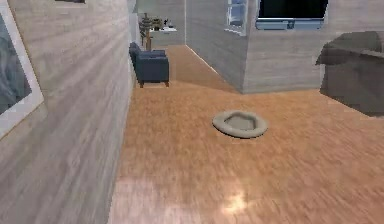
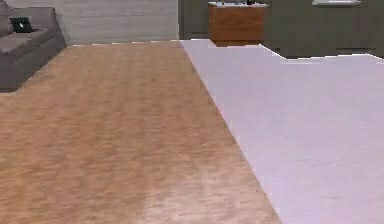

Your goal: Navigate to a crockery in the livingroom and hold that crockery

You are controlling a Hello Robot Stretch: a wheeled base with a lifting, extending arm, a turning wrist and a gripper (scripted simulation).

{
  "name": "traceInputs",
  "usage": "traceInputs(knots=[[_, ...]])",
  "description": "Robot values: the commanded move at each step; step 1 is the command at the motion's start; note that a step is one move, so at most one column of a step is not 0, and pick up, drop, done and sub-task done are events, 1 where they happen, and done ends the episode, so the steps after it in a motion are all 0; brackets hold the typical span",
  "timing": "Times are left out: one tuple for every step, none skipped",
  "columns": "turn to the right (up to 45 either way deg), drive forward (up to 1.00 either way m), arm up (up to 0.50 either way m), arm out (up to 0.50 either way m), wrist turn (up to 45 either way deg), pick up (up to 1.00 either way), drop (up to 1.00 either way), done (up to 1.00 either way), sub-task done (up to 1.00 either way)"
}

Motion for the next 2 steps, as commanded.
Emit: traceInputs(knots=[[0.0,1.00,0.00,0.00,0.0,0.00,0.00,0.00,0.00],[0.0,1.00,0.00,0.00,0.0,0.00,0.00,0.00,0.00]])
